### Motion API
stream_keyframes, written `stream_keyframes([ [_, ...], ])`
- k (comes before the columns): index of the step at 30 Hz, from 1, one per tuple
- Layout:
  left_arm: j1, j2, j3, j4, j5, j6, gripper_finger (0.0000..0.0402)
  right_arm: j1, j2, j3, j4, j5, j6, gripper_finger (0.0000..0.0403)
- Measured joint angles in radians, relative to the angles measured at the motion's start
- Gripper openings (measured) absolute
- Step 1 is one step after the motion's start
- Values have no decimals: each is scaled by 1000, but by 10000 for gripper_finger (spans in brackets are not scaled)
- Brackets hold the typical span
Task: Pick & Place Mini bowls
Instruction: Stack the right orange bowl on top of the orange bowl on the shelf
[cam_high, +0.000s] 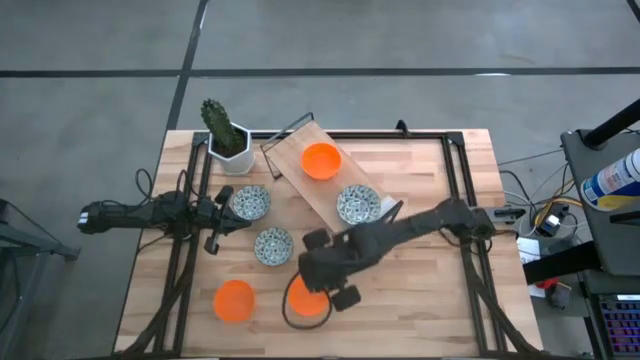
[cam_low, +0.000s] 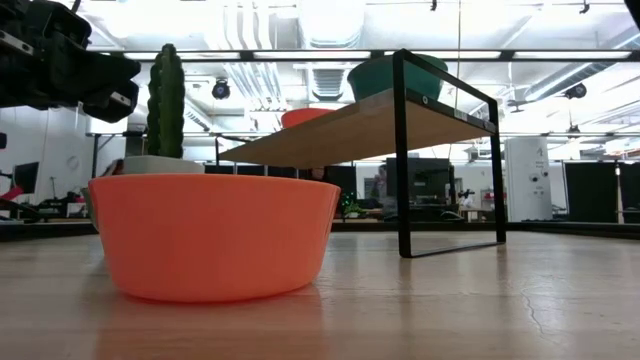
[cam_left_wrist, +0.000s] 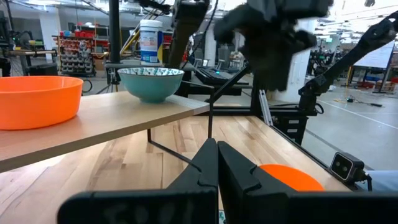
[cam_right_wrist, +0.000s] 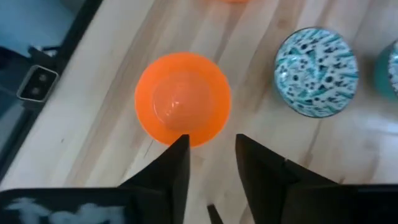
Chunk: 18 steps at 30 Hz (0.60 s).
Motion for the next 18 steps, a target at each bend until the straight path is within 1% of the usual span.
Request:
stream_keyframes([
  [5, 0, 1, 0, 0, 0, 0, 0, 44, 73, 0, -3, 26, 17, 179],
  [8, 0, 1, 0, 0, 0, 0, 0, 69, 114, 0, -11, 32, 7, 202],
  [11, 0, 1, 0, 0, 0, 0, 0, 98, 153, 0, -22, 52, -24, 212],
  [18, 0, 1, 0, 0, 0, 0, 0, 145, 235, 0, -15, 132, -136, 215],
])
